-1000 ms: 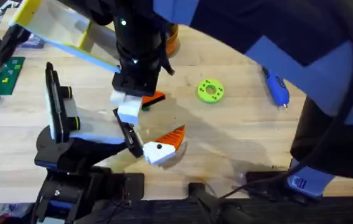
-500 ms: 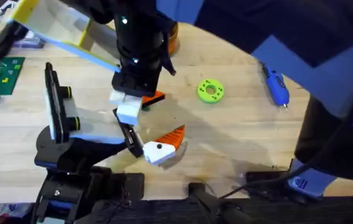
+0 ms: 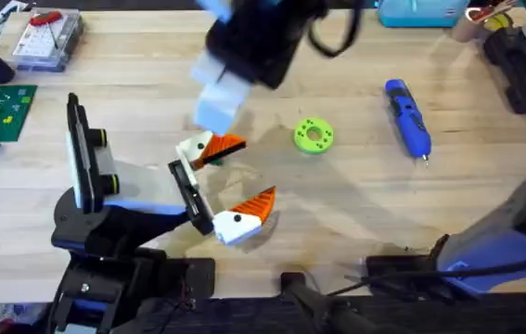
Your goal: Pick up the gripper from the table and insert it into the empty holder that is missing its gripper. Then pick up a screw, insert it into the mounting hole, and use the screwdriver to tighten it. Finally, clean up the table by picking up the vegetable and placing it into the bucket.
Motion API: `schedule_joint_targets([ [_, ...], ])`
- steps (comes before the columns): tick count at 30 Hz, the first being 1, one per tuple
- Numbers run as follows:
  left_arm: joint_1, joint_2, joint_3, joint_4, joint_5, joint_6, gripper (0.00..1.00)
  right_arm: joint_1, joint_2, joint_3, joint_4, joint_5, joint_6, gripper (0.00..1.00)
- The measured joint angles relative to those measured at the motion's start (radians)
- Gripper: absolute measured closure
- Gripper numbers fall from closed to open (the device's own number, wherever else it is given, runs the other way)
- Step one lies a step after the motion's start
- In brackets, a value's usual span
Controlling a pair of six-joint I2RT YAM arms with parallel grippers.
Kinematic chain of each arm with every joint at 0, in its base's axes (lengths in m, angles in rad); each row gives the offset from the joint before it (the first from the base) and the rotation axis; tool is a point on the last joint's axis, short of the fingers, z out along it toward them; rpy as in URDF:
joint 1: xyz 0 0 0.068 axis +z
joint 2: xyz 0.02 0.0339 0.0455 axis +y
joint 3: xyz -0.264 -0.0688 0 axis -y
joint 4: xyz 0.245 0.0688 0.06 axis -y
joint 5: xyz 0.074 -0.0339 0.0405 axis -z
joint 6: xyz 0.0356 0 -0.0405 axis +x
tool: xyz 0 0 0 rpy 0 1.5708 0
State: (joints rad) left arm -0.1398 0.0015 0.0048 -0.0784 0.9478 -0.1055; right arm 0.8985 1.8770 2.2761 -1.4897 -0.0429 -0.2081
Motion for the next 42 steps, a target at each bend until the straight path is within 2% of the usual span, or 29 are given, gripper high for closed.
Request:
schedule_joint_targets([
  [7,0.0,0.0,0.0,0.0,-0.002,0.0,0.015,-0.078,-0.08,0.0,-0.072,-0.001,0.039,0.006],
  [15,0.0,0.0,0.0,0.0,-0.002,0.0,0.043,-0.116,-0.086,-0.021,-0.095,-0.015,0.064,0.006],
  [16,0.0,0.0,0.0,0.0,-0.002,-0.002,0.094,-0.119,-0.086,-0.033,-0.094,-0.016,0.07,0.006],
  [17,0.0,0.0,0.0,0.0,-0.002,-0.002,0.221,-0.122,-0.086,-0.049,-0.093,-0.018,0.078,0.006],
  [21,0.0,0.0,0.0,0.0,-0.002,0.0,0.856,-0.14,-0.093,-0.139,-0.054,-0.023,0.108,0.006],
  [22,0.0,0.0,0.0,0.0,-0.002,0.001,0.956,-0.145,-0.098,-0.168,-0.033,-0.024,0.117,0.006],
  [23,0.0,0.0,0.0,0.0,-0.003,0.002,0.984,-0.15,-0.107,-0.199,-0.007,-0.026,0.126,0.006],
  [34,0.0,0.0,0.0,0.0,-0.003,0.003,0.996,-0.251,-0.287,-0.488,0.144,-0.015,0.211,0.006],
  [37,0.0,0.0,0.0,0.0,-0.003,0.003,0.996,-0.303,-0.355,-0.536,0.137,0.042,0.235,0.006],
  [42,0.0,0.0,0.0,0.0,-0.003,0.003,0.996,-0.427,-0.449,-0.551,0.041,0.156,0.254,0.006],
])
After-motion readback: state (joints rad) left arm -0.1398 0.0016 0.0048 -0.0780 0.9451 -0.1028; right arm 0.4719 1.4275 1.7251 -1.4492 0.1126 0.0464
